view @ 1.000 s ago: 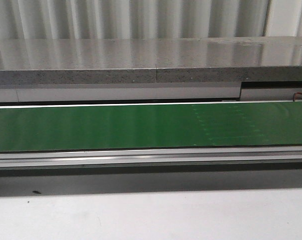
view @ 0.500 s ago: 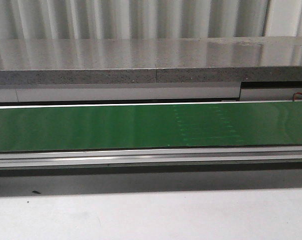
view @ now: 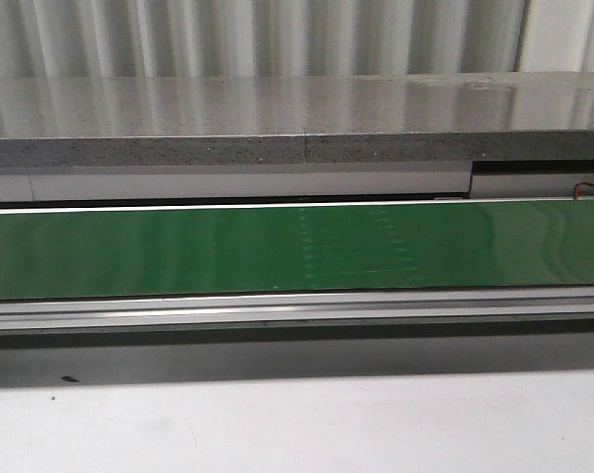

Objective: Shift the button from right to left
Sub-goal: 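Lower the right gripper and close it around the yellow button, then set the button on the conveyor belt end and open the right gripper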

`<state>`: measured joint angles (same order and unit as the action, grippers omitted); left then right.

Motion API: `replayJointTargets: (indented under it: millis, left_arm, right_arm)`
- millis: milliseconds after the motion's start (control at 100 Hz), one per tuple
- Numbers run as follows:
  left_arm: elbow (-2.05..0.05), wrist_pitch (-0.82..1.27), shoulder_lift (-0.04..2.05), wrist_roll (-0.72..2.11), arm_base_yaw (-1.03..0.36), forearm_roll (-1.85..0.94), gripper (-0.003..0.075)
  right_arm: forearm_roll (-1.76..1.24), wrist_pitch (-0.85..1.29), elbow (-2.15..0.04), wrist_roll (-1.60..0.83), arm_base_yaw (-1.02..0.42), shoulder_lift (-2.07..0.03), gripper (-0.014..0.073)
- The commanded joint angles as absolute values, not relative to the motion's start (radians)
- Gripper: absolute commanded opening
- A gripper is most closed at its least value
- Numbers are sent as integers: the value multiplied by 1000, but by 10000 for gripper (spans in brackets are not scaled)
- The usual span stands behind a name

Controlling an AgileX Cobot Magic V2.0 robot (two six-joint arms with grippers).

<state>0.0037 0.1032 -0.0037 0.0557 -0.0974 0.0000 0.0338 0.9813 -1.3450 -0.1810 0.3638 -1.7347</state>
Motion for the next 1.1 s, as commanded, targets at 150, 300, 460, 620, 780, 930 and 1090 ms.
replayJointTargets:
  millis: [150,300,460,620,780,930,1090]
  left_arm:
    - [43,29,-36,58,-102,-7,-20]
    - [43,29,-36,58,-102,-7,-21]
    - [43,29,-36,58,-102,-7,-21]
    - [43,29,-36,58,-102,-7,-21]
    - [43,29,-36,58,-102,-7,-21]
    - [43,29,-36,58,-102,-7,-20]
    - [43,29,-36,58,-102,-7,-20]
  right_arm:
    - [-35,1041,-1373,-184,238,-1615,-50]
    - [-72,1059,-1361,-166,139,-1620,-50]
    - [-73,1069,-1361,-95,102,-1664,-46]
    - [-74,1071,-1361,-75,102,-1704,-45]
    - [-74,1057,-1361,-59,102,-1714,15]
    - [-75,1055,-1361,-59,102,-1710,358]
    - [-111,1057,-1363,-60,102,-1704,631]
